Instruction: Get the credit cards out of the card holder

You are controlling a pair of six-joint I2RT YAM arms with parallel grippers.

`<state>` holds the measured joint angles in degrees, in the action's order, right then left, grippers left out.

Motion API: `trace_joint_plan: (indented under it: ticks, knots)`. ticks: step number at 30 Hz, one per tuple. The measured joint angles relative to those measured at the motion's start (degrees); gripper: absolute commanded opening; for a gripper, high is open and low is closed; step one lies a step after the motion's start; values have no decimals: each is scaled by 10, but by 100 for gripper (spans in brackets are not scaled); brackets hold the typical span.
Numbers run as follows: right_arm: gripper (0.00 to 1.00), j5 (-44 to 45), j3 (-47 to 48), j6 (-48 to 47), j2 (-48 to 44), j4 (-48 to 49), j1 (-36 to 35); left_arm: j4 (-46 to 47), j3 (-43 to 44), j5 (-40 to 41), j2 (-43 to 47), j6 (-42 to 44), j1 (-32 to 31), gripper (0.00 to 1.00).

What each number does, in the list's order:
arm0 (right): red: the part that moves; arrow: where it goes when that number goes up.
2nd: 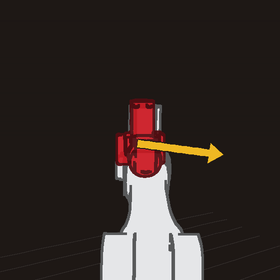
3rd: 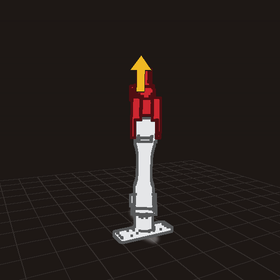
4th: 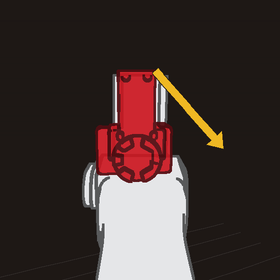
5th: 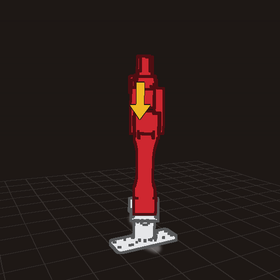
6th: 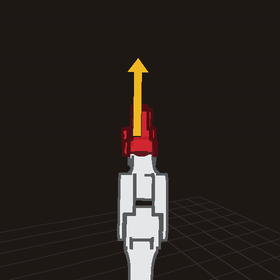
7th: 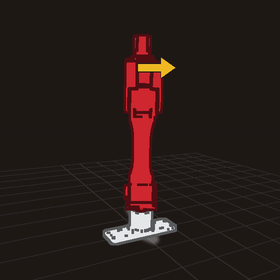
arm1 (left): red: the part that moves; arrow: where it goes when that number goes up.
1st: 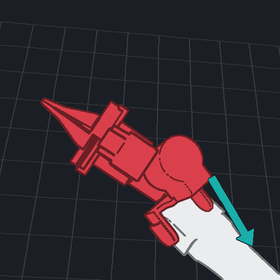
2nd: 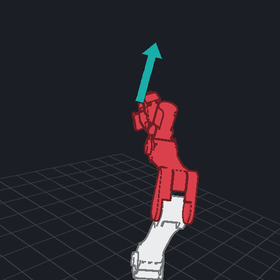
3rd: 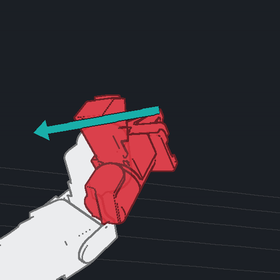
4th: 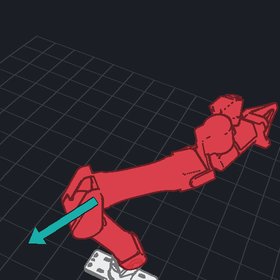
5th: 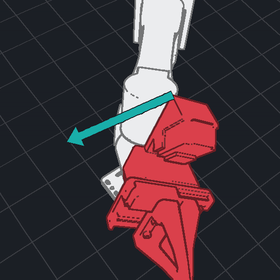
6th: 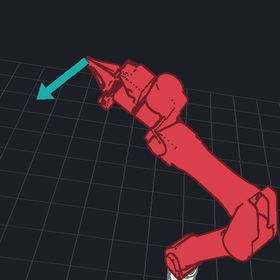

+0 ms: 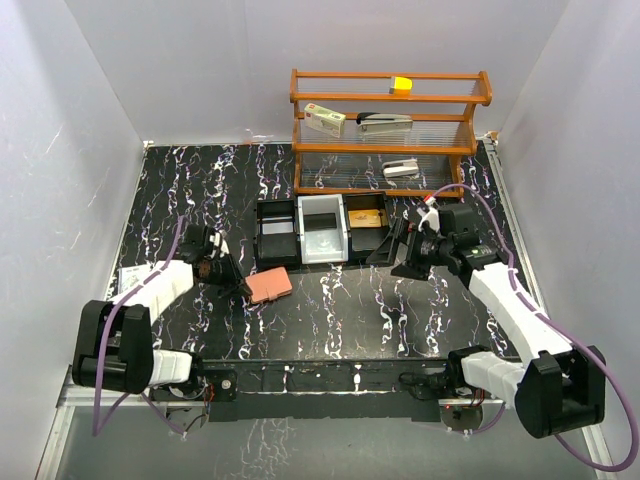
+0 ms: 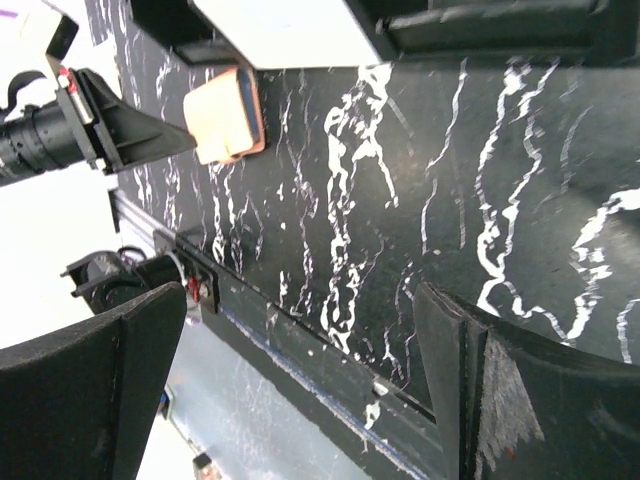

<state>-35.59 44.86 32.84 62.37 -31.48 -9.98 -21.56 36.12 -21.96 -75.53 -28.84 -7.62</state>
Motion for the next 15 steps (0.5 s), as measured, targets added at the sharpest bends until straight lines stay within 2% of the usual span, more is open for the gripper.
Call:
trace_joint_plan:
  ticks: [4, 7, 10, 14, 15]
  knots:
    - [95, 7, -21, 32, -9, 22, -48, 33, -21, -8, 4, -24, -38, 0]
    - [90, 25, -32, 62, -9, 48, -92, 59, -38, -12, 5, -55, -79, 0]
    - [83, 51, -52, 100, -9, 87, -137, 89, -52, -5, 12, -103, -158, 0]
    - [67, 98, -92, 167, -18, 131, -191, 130, -54, 27, 23, -186, -279, 0]
    - [65, 107, -102, 179, -22, 138, -199, 137, -54, 33, 23, -202, -298, 10]
